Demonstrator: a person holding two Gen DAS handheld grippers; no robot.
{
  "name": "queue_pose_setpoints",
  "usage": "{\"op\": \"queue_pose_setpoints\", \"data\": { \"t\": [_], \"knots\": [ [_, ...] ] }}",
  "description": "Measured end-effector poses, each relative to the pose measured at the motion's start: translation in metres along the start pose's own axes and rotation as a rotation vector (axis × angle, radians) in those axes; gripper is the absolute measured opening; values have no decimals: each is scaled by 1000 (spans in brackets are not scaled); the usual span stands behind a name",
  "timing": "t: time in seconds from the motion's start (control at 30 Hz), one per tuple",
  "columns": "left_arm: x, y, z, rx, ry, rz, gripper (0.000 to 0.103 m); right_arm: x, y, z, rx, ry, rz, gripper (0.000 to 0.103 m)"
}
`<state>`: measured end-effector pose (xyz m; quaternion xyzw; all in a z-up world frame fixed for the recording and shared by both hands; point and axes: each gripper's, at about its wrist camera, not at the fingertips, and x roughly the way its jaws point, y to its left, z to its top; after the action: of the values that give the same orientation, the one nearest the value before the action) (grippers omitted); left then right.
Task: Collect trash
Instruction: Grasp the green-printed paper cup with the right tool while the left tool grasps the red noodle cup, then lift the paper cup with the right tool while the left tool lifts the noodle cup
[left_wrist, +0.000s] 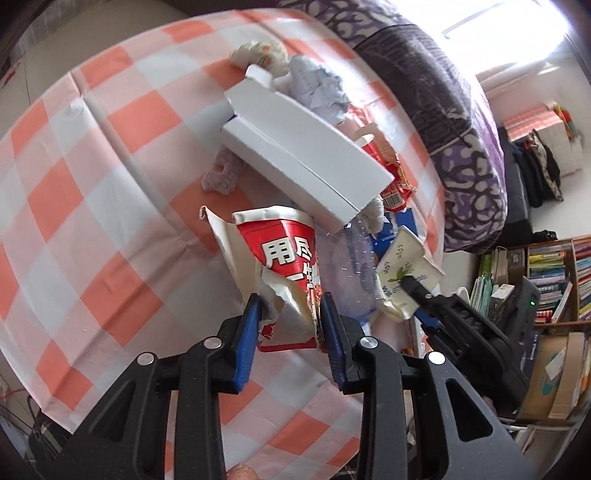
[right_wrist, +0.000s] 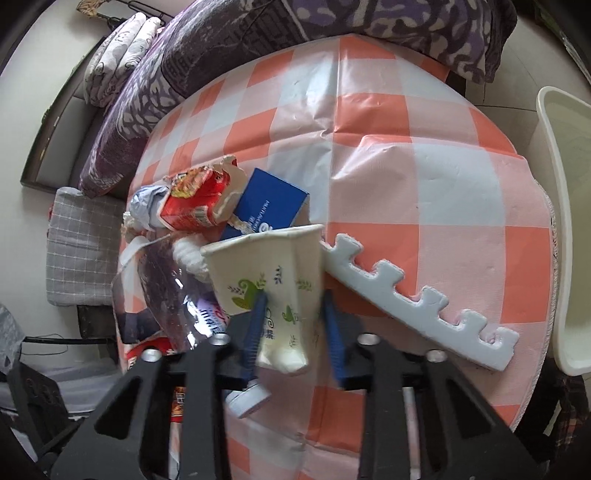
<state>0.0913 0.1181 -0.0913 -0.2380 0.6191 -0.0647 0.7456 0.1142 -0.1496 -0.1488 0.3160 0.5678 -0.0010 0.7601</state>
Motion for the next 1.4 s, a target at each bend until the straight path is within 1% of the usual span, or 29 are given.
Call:
{"op": "queue_pose_setpoints", "data": {
  "t": [0.07, 0.17, 0.23, 0.33, 0.4, 0.47, 0.57, 0.63, 0.67, 0.7, 0.73, 0.77, 0.83, 0.87, 0.93, 0.97, 1.03, 1.13, 1.2, 1.33, 1.4],
  "knots": [
    [-7, -5, 0, 20, -31, -1, 33, -2, 4, -3, -12, -8, -6, 23],
    [-17, -15, 0, 52, -78, -1, 33, -16, 16, -9, -72, -55, -11, 21],
    [-25, -23, -2, 80, -121, -17, 33, -30, 23, -12, -110, -92, -9, 21],
    [-35, -36, -6, 135, -191, -13, 33, -53, 29, -15, -154, -152, 2, 21],
    [-38, -43, -7, 161, -221, -17, 25, -65, 30, -16, -168, -184, 10, 21],
    [-39, -48, -8, 183, -238, -22, 21, -78, 26, -17, -172, -201, 32, 21],
    [-37, -55, -12, 208, -246, -15, 20, -90, 21, -17, -165, -212, 59, 21],
    [-34, -57, -13, 215, -232, -8, 21, -96, 17, -18, -161, -223, 60, 21],
    [-31, -57, -12, 213, -215, 9, 24, -98, 15, -20, -161, -225, 61, 21],
    [-27, -55, -11, 208, -188, 39, 44, -101, 12, -20, -165, -225, 56, 21],
    [-24, -51, -15, 198, -161, 66, 54, -101, 11, -24, -169, -228, 50, 21],
    [-19, -47, -15, 179, -130, 91, 68, -101, 9, -25, -175, -227, 41, 21],
    [-7, -36, -18, 144, -54, 130, 68, -100, 7, -28, -188, -222, 24, 21],
    [-2, -29, -20, 123, -19, 136, 68, -99, 7, -30, -194, -219, 18, 21],
    [5, -14, -22, 71, 25, 142, 68, -98, 8, -33, -212, -212, 6, 21],
    [6, -9, -23, 59, 28, 152, 68, -97, 9, -34, -218, -209, 3, 21],
    [3, -2, -24, 61, 3, 192, 68, -95, 11, -36, -229, -202, 4, 21],
    [6, 7, -24, 46, -10, 247, 74, -93, 16, -39, -242, -194, 14, 21],
    [16, 14, -23, 17, 18, 264, 74, -92, 20, -42, -254, -194, 15, 21],
    [39, 23, -24, -22, 92, 273, 74, -90, 23, -46, -270, -190, 9, 22],
    [46, 28, -26, -41, 118, 266, 73, -90, 21, -46, -266, -188, 7, 22]
  ]
}}
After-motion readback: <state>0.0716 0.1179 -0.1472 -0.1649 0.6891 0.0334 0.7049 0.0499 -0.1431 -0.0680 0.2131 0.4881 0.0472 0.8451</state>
